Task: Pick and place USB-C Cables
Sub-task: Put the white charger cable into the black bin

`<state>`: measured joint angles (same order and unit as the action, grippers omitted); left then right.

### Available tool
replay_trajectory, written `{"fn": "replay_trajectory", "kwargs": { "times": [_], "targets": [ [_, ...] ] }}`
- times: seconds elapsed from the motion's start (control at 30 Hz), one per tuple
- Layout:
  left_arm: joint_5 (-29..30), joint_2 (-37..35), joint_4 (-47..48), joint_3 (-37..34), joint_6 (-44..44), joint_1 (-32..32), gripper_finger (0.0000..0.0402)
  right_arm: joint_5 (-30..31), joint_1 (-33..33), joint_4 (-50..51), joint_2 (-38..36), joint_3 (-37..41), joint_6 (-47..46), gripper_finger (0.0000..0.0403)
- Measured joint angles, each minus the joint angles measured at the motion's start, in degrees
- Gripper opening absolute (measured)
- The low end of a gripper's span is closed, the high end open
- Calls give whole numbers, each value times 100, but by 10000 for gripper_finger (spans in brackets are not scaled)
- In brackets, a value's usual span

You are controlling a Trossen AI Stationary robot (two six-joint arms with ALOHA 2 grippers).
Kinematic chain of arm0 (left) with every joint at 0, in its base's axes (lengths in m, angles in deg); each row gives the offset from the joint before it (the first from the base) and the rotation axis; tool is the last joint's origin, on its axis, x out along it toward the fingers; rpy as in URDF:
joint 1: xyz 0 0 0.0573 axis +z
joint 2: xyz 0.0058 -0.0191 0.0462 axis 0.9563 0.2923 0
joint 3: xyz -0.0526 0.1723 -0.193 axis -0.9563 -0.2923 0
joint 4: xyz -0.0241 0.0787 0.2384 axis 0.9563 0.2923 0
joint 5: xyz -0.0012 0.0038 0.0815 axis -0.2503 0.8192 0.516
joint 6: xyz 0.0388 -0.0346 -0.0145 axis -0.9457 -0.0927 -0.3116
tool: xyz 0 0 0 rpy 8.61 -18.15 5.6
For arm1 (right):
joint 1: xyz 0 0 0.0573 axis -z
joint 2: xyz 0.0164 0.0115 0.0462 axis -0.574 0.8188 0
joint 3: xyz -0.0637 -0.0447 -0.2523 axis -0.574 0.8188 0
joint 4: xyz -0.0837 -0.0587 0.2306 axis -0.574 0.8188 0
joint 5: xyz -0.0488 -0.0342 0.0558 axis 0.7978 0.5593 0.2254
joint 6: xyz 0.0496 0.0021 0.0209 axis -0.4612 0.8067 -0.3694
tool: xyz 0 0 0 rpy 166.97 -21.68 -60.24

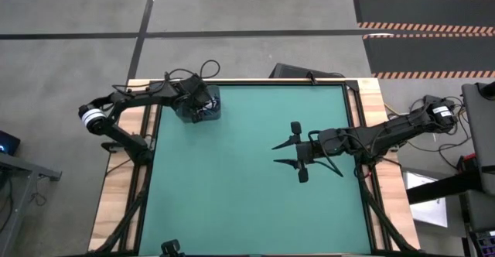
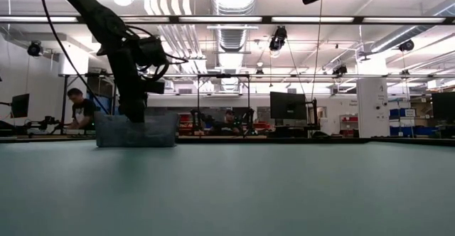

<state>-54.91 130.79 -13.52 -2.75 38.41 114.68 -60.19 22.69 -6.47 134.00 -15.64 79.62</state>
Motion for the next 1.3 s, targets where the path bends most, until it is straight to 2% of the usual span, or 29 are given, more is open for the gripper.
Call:
{"fn": "replay_trajectory", "kwargs": {
  "times": [1.03, 1.3],
  "targets": [
    [0, -2, -13, -46, 7, 0, 45, 0, 0, 15, 0, 0, 0, 167],
    [0, -2, -76, -94, 9, 0, 97, 0, -1, 14, 0, 0, 2, 167]
  ]
}}
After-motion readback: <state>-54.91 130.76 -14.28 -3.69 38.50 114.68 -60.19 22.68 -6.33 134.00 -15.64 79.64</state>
